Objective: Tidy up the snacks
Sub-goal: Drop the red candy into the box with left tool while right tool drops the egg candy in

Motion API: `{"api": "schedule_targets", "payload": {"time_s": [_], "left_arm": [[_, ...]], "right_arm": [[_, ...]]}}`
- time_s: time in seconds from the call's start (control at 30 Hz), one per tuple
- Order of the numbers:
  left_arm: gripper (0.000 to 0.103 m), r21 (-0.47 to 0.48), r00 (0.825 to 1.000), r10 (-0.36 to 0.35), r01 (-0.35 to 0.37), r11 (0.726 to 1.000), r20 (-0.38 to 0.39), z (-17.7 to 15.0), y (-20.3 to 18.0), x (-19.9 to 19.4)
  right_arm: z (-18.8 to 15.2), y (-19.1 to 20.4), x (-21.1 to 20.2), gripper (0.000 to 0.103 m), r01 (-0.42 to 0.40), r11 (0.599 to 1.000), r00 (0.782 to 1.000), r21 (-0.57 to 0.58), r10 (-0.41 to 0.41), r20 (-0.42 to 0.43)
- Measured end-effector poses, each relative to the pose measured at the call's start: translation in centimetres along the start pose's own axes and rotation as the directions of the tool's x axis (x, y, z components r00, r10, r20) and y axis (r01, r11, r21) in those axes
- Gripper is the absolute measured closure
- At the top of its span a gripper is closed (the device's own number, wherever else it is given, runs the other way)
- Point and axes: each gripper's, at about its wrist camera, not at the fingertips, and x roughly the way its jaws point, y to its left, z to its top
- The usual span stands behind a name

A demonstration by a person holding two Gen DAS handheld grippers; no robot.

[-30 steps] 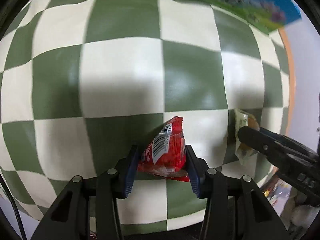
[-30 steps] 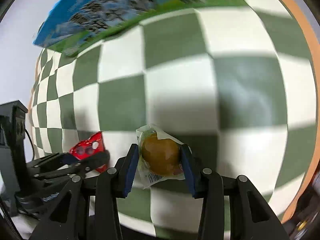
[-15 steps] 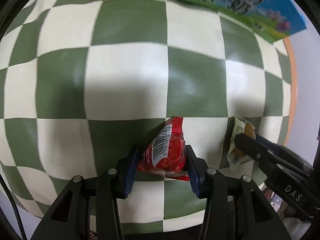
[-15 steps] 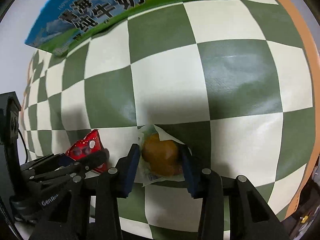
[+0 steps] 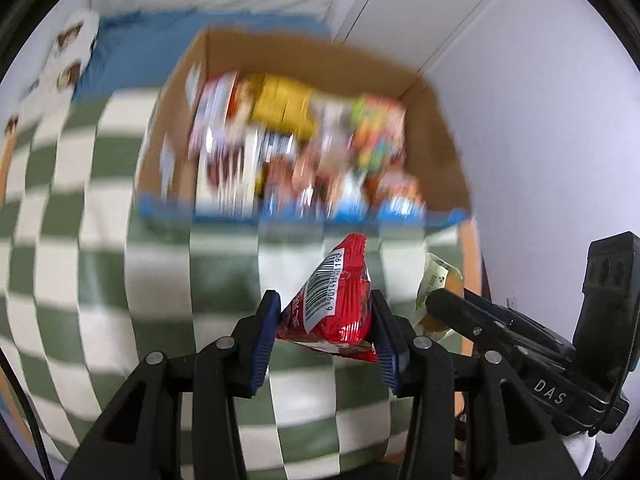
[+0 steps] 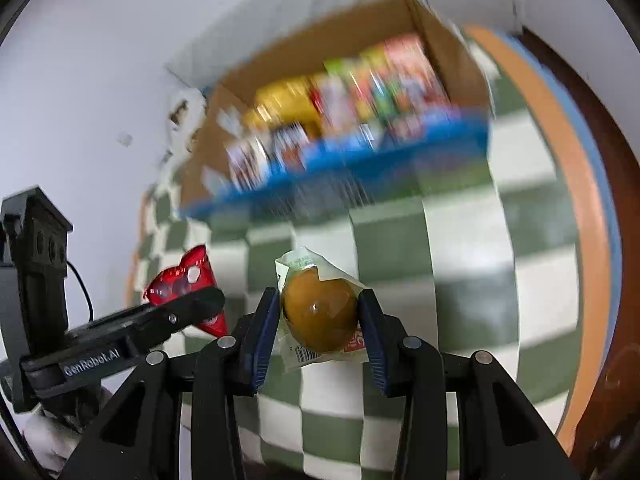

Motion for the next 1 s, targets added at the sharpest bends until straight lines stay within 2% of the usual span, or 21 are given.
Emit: {"api": "schedule_targets", "payload": {"time_s": [0.13, 0.27, 0.33, 0.53, 0.6, 0.77, 0.8, 0.83, 0.87, 0.9, 0.93, 1.0], "left_arm": [[0.061, 0.058, 0.998, 0.059, -0.061, 0.996, 0.036, 4.6, 0.0, -0.9], [0.061, 0.082, 0.989, 0.148, -0.146, 0.986, -0.021, 8.2, 1.0, 2.4], [0.061, 0.088, 0.978, 0.196, -0.190, 0.978, -0.067, 9.3, 2.4, 4.3], [0.061, 0.099, 0.942, 0.283, -0.269, 0.958, -0.181, 10.7, 5.4, 8.7], [0.061, 0.092, 0.934, 0.286, -0.272, 0.958, -0.216, 10.7, 6.1, 9.7], [0.060, 0.039, 0.926, 0.268, -0.267, 0.963, -0.266, 10.4, 7.6, 11.5], [0.054, 0.027, 0.927, 0.260, -0.263, 0.964, -0.271, 10.3, 7.8, 11.7], [0.044, 0.017, 0.927, 0.258, -0.264, 0.964, -0.271, 10.3, 8.0, 11.8], [0.042, 0.006, 0.931, 0.248, -0.256, 0.967, -0.270, 10.3, 8.1, 11.8], [0.034, -0.007, 0.935, 0.227, -0.238, 0.971, -0.271, 10.3, 8.2, 11.9], [0.025, -0.014, 0.939, 0.213, -0.225, 0.974, -0.269, 10.3, 8.2, 12.0], [0.017, -0.016, 0.943, 0.204, -0.216, 0.976, -0.263, 10.2, 7.9, 12.1]], "right_arm": [[4.9, 1.8, -1.8, 0.060, 0.004, 0.999, 0.996, -0.045, 0.000, 0.085], [9.0, 2.2, -1.5, 0.060, 0.049, 0.996, 0.992, -0.075, -0.040, 0.120], [10.9, 2.5, -0.3, 0.060, 0.071, 0.994, 0.991, -0.081, -0.062, 0.115], [14.6, 1.0, 3.6, 0.060, 0.136, 0.988, 0.990, -0.077, -0.133, 0.038], [14.9, 0.2, 4.9, 0.060, 0.146, 0.987, 0.989, -0.068, -0.146, -0.001], [15.1, -1.3, 7.8, 0.058, 0.172, 0.984, 0.981, -0.056, -0.176, -0.080], [15.1, -1.6, 8.5, 0.052, 0.174, 0.983, 0.977, -0.051, -0.179, -0.112], [15.0, -2.0, 9.1, 0.047, 0.180, 0.983, 0.972, -0.037, -0.183, -0.146], [15.0, -2.4, 9.6, 0.028, 0.188, 0.982, 0.967, -0.026, -0.189, -0.169], [14.9, -2.5, 9.9, 0.017, 0.197, 0.980, 0.963, -0.037, -0.200, -0.180], [14.9, -2.5, 10.1, 0.017, 0.207, 0.977, 0.961, -0.048, -0.212, -0.177], [14.9, -2.4, 10.0, 0.017, 0.216, 0.975, 0.959, -0.053, -0.222, -0.177]]}}
